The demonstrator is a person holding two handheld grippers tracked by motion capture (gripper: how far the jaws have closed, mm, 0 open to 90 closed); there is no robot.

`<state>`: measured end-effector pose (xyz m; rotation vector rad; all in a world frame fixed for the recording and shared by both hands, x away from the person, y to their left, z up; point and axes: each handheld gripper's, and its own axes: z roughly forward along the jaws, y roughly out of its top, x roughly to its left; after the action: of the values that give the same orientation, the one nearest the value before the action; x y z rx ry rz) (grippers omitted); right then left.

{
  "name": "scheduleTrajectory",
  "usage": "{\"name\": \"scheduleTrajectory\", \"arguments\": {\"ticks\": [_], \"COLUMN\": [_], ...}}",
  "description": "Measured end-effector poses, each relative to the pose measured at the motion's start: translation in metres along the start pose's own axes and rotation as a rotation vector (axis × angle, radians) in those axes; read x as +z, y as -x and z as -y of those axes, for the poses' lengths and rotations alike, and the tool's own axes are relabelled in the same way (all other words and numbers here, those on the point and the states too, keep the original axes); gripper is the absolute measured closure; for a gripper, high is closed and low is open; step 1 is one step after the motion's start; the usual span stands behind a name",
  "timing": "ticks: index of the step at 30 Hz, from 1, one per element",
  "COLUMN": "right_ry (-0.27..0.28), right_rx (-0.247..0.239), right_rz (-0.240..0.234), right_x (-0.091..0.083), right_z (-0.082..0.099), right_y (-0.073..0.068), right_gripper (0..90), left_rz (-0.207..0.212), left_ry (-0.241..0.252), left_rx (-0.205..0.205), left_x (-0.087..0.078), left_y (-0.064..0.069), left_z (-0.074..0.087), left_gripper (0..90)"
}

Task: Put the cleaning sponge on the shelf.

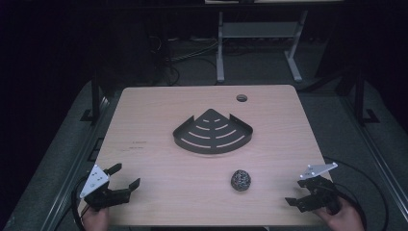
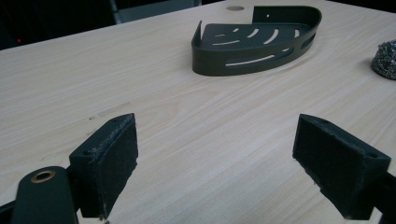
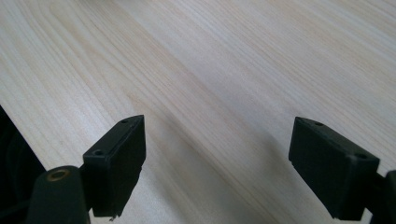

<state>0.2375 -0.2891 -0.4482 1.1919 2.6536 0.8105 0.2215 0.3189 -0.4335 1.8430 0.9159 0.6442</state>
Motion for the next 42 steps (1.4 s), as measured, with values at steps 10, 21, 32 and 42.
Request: {"name": "scheduleTrajectory", "arguments": {"ticks": [10,21,32,42], "right_ry": [-0.011,-0.018,-0.052,-0.08], "right_rx": [-0.032,-0.079,-0.135,-0.183], "right_rz": [-0.022,-0.039,-0.055,-0.086], "right_x": [0.005,0.006,0.011,0.022], "right_z": [-0.01,-0.031,-0.053,-0.072], "right_y": [-0.008,-0.018,-0.028,-0.037], "right_gripper": [17.9,17.3,16.2,16.2], "left_rz": [0.001,0.001,0.0,0.002], "left_ry": [0.007,0.013,0.008,0.012], "left_rx": [0.006,-0.004,-0.008,-0.006], "left_x": [-0.001,-0.003,-0.002,-0.003], "left_y": [0.002,0.0,-0.002,-0.002], "left_z": [0.0,0.001,0.001,0.001], "left_gripper": [13.5,13.5,13.5,13.5]}}
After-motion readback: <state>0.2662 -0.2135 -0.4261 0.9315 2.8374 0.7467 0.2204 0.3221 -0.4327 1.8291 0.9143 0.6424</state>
